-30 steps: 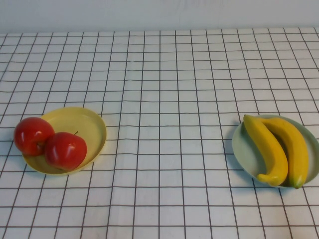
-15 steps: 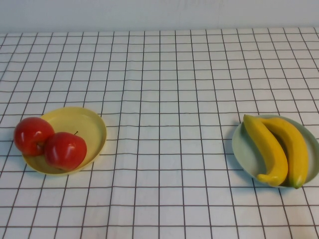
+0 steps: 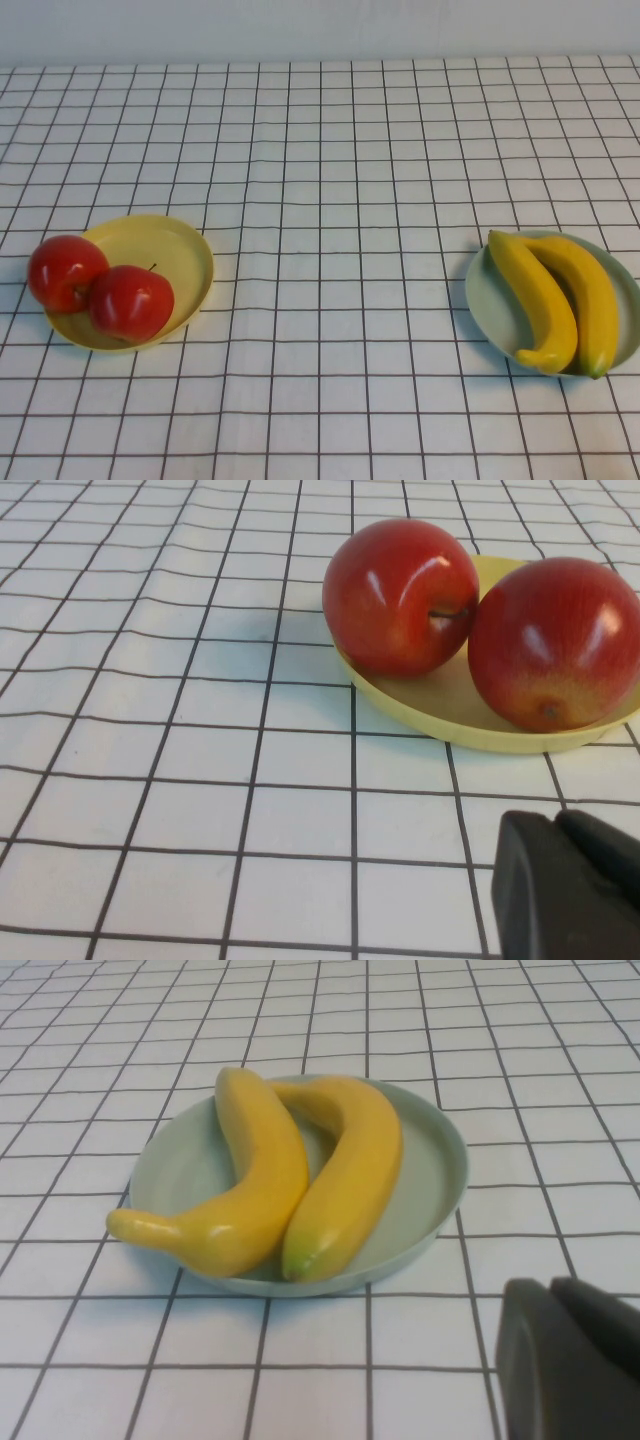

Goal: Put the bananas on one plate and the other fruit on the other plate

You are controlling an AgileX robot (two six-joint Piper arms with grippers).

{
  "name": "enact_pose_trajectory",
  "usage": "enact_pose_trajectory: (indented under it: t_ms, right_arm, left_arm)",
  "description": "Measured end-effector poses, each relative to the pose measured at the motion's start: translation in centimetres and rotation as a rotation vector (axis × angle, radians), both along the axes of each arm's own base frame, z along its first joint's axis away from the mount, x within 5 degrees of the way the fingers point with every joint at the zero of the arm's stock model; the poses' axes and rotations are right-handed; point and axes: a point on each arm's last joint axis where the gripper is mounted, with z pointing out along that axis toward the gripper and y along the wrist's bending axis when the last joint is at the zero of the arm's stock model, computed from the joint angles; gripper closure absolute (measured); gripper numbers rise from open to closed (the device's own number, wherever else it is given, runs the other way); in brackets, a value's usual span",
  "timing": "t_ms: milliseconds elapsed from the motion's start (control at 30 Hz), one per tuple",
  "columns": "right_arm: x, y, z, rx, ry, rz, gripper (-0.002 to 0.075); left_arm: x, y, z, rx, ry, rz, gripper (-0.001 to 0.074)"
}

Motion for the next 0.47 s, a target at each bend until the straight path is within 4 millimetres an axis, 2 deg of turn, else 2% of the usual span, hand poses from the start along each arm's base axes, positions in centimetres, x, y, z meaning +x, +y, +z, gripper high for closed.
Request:
enact_pose_trajectory:
  t_ms: [467]
  right_arm:
    - [0.0,0.02,-0.06,0.008,0.002,0.0,0.0742]
  left_arm:
    - [0.0,0.0,0.0,0.0,0.0,0.0,0.0738]
